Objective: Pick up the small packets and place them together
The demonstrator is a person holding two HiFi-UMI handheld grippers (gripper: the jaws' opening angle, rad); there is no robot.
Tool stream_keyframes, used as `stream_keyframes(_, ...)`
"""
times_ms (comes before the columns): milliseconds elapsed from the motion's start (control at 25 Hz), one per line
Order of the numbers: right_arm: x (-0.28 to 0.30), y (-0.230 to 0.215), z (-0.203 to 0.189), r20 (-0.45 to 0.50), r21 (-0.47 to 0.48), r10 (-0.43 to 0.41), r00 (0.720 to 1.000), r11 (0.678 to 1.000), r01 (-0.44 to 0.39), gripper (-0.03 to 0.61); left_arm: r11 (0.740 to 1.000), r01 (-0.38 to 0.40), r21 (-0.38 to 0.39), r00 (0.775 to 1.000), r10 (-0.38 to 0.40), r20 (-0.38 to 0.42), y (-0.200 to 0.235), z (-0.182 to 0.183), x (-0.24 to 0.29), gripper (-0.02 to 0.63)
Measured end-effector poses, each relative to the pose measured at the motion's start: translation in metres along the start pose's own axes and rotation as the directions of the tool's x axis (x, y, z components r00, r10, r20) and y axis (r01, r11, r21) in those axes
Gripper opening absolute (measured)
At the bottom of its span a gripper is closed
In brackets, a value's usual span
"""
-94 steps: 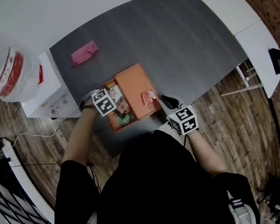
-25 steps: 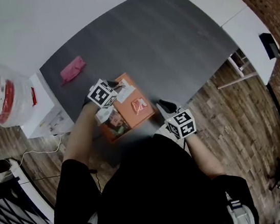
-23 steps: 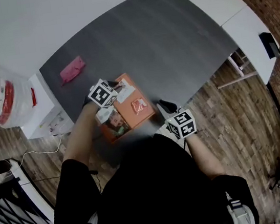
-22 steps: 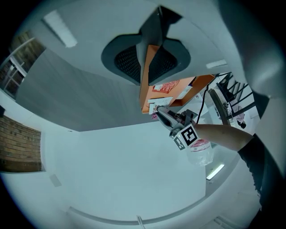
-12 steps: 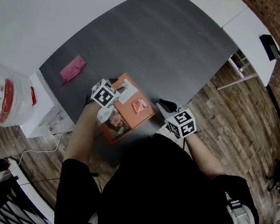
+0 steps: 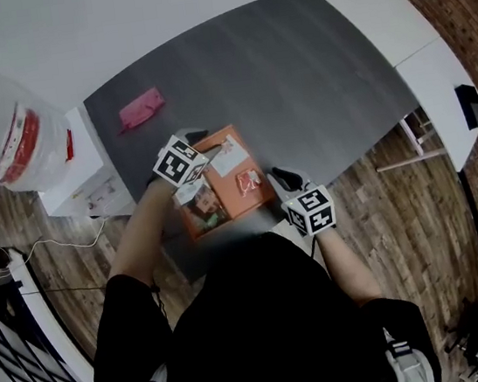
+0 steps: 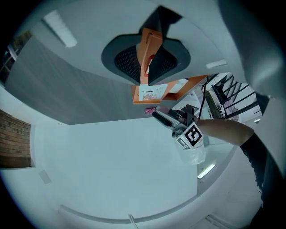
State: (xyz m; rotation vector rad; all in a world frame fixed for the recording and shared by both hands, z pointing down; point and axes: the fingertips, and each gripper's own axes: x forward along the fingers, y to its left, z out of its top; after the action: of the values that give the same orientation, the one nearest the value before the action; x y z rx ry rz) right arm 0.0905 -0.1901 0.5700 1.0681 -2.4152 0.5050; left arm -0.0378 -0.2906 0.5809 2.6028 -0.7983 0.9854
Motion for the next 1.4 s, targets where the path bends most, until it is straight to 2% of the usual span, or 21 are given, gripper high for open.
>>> stream_keyframes(80,0.005,0.005,0.005,0.004,-0.019,0.021,1.0,1.0,-0.02,0.057,1.0,-0.015,-0.015,1.0,0.016,0.022,0.001,-0.001,-0.01,0.192)
stream_keyframes(240,0.013,0.018,0.013,0.011,-0.048,0.065,0.998,0.997,-0.064,0.057,0.995,-0.047,-0.092,0.995,0.055,0.088,0.004,-0.006,-0.034,0.114)
stream_keyframes(320,0.016,0.025,0.016,0.013,-0.061,0.086,0.996,0.994,-0.085,0.057,0.991,-0.066,-0.119,0.993,0.077,0.093,0.004,-0.014,-0.045,0.112)
stream_keyframes(440,0.02,0.033,0.018,0.013,-0.075,0.111,0.994,0.991,-0.11,0.057,0.989,-0.075,-0.13,0.995,0.083,0.053,-0.003,-0.038,-0.055,0.112)
stream_keyframes(760,0.027,0.05,0.011,-0.008,-0.089,0.159,0.987,0.983,-0.16,0.057,0.984,-0.026,-0.175,0.998,0.015,-0.065,-0.051,-0.1,-0.054,0.122)
stream_keyframes(880,0.028,0.054,0.011,-0.013,-0.09,0.17,0.985,0.981,-0.17,0.057,0.986,-0.024,-0.165,0.996,0.01,-0.085,-0.062,-0.111,-0.048,0.138)
stream_keyframes(960,0.029,0.056,0.01,-0.014,-0.087,0.179,0.984,0.98,-0.179,0.057,0.989,-0.022,-0.143,0.994,0.006,-0.106,-0.07,-0.117,-0.044,0.174)
stream_keyframes(1120,0.028,0.059,0.008,-0.013,-0.08,0.186,0.982,0.979,-0.186,0.057,0.999,-0.011,-0.053,0.986,0.002,-0.166,-0.078,-0.126,-0.035,0.219)
stream_keyframes(1200,0.027,0.058,0.008,-0.013,-0.078,0.182,0.983,0.98,-0.182,0.057,1.0,0.012,-0.023,0.977,-0.017,-0.211,-0.081,-0.135,-0.026,0.256)
stream_keyframes(1240,0.027,0.057,0.007,-0.014,-0.076,0.179,0.984,0.981,-0.179,0.057,0.999,0.029,-0.019,0.971,-0.032,-0.236,-0.083,-0.139,-0.022,0.302)
stream_keyframes(1400,0.024,0.052,0.004,-0.017,-0.063,0.16,0.987,0.985,-0.161,0.057,0.997,0.081,-0.01,0.944,-0.08,-0.32,-0.087,-0.145,-0.01,0.318)
